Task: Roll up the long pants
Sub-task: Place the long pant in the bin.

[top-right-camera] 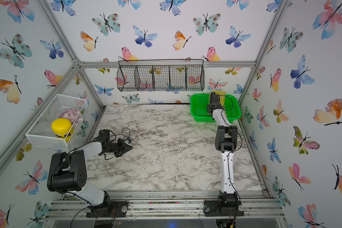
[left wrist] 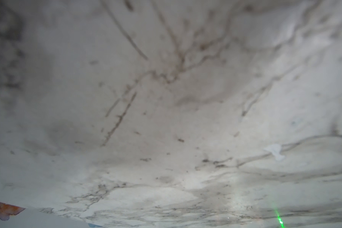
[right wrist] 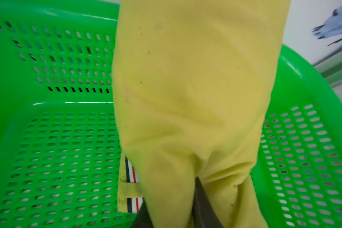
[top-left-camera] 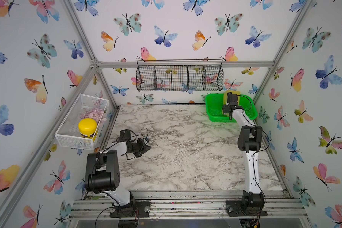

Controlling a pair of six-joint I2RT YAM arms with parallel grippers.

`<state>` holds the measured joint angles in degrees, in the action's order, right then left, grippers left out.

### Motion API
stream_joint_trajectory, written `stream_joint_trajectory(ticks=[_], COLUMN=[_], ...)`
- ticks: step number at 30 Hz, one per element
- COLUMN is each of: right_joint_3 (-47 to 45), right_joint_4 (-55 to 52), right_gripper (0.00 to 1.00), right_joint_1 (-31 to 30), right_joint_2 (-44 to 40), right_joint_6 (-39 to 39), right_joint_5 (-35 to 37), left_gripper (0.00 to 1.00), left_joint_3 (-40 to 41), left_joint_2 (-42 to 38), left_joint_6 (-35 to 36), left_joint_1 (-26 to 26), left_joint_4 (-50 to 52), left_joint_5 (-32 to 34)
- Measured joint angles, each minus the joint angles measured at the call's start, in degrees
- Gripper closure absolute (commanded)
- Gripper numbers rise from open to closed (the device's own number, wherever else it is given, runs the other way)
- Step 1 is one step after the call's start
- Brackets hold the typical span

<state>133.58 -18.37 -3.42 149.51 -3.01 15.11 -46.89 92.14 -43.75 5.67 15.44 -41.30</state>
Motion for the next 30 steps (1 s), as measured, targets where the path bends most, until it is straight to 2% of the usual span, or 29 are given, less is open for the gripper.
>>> stream_joint_trajectory(ticks=[2, 3, 5, 6, 7, 9, 10, 13, 16, 19, 25, 30], right_joint_3=[0.1, 0.1, 0.1, 0.1, 0.1, 0.0, -0.1, -2.4, -9.4, -17.4, -24.8, -39.5], right_joint_4=[0.0, 0.0, 0.0, 0.0, 0.1, 0.3, 0.4, 1.4, 2.6, 1.0, -1.4, 1.5], right_gripper=[0.96, 0.9, 0.69, 0.49, 0.36, 0.23, 0.02, 0.01, 0.01, 0.01, 0.01, 0.01], right_joint_1=[0.1, 0.1, 0.2, 0.2, 0.2, -0.2, -0.5, -1.1, -1.3, -1.3, -1.3, -1.3], right_joint_2=[0.1, 0.1, 0.1, 0.1, 0.1, 0.1, 0.1, -1.0, -6.1, -14.0, -30.8, -49.7], right_joint_6=[0.7, 1.0, 1.4, 1.7, 2.3, 2.6, 2.9, 2.9, 2.8, 3.2, 4.1, 6.8], right_joint_5=[-0.7, -0.9, -1.2, -1.5, -2.1, -3.8, -3.8, -3.8, -3.7, -3.8, -3.1, -3.8], left_gripper=[0.9, 0.9, 0.9, 0.9, 0.9, 0.9, 0.9, 0.9, 0.9, 0.9, 0.88, 0.88], left_joint_3=[0.4, 0.6, 0.7, 0.7, 0.7, 0.7, 0.7, 0.7, 0.6, 0.1, -3.7, -7.7], left_joint_2=[-0.3, -0.4, -0.4, -0.4, -0.4, -0.4, -0.4, -0.4, -0.5, -0.7, -1.5, -2.5], left_joint_6=[0.1, 0.1, 0.1, 0.1, 0.1, 0.1, 0.1, 0.3, 0.3, 0.5, 0.7, 2.5], left_joint_1=[0.0, 0.0, 0.0, 0.0, 0.0, 0.0, 0.0, 0.0, 0.0, 0.0, 0.0, 0.0], left_joint_4=[0.4, 0.6, 0.9, 1.0, 1.1, 1.3, 1.3, 1.4, 1.6, 1.8, 1.7, 2.9], left_joint_5=[0.3, 0.4, 0.6, 0.7, 0.8, 0.9, 0.9, 0.9, 0.9, 0.9, 0.9, 1.2])
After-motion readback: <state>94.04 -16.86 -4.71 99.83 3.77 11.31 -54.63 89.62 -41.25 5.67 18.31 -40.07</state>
